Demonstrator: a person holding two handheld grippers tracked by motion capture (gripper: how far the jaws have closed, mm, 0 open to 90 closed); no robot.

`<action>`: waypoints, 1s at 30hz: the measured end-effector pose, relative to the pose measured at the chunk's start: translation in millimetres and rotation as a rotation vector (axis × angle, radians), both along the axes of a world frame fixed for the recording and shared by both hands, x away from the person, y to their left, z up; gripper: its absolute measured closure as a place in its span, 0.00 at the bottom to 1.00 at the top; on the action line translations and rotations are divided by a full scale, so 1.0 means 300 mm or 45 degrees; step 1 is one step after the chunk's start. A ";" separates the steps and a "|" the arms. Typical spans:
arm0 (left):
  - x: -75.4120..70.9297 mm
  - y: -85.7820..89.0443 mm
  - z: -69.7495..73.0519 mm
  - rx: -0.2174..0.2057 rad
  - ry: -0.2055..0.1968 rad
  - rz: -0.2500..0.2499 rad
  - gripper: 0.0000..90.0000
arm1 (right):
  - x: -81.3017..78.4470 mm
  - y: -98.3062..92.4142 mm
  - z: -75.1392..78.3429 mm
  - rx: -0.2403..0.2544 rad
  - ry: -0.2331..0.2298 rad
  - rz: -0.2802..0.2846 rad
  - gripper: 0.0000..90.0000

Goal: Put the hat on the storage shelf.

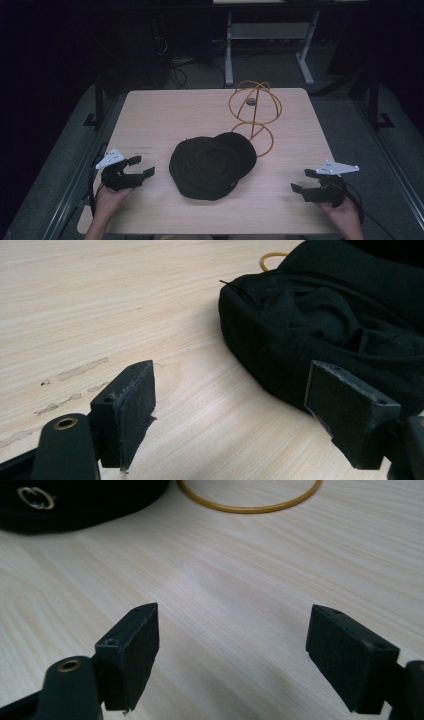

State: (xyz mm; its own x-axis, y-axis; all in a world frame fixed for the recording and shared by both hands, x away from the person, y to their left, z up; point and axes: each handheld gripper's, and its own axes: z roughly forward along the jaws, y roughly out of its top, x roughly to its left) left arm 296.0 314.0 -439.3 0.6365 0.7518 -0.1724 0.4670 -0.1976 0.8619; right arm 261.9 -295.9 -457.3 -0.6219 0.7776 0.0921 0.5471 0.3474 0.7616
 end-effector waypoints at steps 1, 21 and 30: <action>0.001 -0.001 0.000 0.000 0.000 -0.001 0.22 | 0.002 -0.002 -0.001 0.009 0.001 -0.005 0.23; -0.010 0.001 0.000 -0.003 0.002 -0.008 0.22 | 0.005 0.102 0.124 0.040 -0.042 0.157 0.16; -0.010 0.004 0.001 0.003 -0.004 -0.005 0.22 | 0.008 0.226 0.223 -0.053 -0.097 0.333 0.16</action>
